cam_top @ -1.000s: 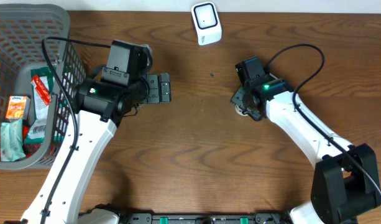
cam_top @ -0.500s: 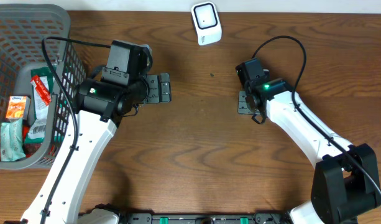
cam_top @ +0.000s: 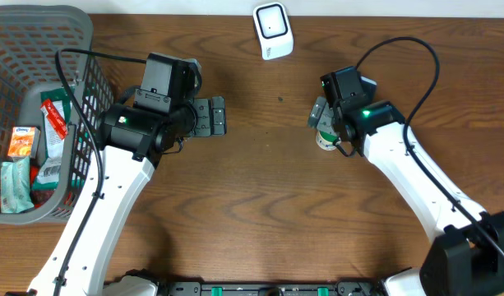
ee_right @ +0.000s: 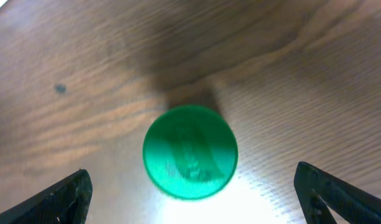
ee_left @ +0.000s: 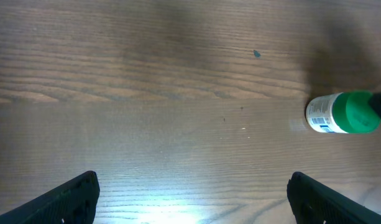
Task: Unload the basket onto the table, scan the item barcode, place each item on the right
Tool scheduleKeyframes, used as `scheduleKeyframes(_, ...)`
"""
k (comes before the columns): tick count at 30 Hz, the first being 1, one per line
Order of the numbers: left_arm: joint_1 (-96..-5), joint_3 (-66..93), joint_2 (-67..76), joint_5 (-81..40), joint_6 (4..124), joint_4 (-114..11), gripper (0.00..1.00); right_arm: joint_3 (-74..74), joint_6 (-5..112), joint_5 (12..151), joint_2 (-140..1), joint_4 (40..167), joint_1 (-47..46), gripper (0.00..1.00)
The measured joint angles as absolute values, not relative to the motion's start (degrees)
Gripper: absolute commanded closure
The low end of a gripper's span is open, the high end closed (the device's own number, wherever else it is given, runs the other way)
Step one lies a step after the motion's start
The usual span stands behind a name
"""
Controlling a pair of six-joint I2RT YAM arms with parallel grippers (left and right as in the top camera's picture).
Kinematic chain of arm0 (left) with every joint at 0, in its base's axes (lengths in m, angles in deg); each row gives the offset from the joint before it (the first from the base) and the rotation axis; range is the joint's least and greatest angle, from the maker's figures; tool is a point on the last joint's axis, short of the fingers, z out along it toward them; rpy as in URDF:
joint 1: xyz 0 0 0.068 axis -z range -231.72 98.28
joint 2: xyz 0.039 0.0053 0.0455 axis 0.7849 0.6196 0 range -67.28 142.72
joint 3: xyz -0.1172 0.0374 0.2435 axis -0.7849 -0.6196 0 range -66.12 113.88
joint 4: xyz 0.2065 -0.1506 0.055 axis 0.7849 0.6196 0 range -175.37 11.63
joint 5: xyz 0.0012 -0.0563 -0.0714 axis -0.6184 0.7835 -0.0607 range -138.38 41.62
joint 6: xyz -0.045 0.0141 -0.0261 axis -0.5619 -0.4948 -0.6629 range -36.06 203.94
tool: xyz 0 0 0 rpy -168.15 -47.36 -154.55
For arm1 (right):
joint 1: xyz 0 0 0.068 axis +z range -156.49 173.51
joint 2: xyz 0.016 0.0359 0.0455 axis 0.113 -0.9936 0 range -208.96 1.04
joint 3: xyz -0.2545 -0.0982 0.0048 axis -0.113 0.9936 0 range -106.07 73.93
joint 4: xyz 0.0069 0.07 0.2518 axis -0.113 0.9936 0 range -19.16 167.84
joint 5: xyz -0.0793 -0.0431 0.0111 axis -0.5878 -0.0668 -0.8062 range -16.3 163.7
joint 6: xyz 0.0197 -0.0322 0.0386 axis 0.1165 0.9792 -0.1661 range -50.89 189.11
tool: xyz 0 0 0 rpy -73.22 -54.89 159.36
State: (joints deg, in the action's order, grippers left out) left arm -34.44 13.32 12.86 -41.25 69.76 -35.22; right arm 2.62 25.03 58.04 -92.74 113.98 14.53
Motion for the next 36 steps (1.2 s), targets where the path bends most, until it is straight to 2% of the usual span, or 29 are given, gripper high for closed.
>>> scheduleKeyframes(4,-34.4,13.3,12.9,-41.2,69.8,-35.2,0.04,2.6,21.3,57.8,-95.7,112.6,14.4,0.02)
scheduleKeyframes(9,-34.4,13.3,12.9,-41.2,69.8,-35.2,0.04,2.8,19.5,58.7,-98.8,112.5,14.4,0.16)
scheduleKeyframes(18,-34.4,13.3,12.9,-41.3,69.8,-35.2,0.04,3.1,18.6,59.5,-99.0,112.3,14.4,0.19)
scheduleKeyframes(25,-34.4,13.3,12.9,-41.2,69.8,-35.2,0.04,5.4,18.8,60.3,-99.0,112.1,14.4,0.31)
scheduleKeyframes(29,-34.4,13.3,12.9,-41.2,69.8,-35.2,0.04,5.4,22.5,60.5,-99.0,112.1,14.4,0.34)
scheduleKeyframes(36,-34.4,13.3,12.9,-41.2,69.8,-35.2,0.04,5.5,39.1,65.1,-98.6,113.3,14.4,0.4)
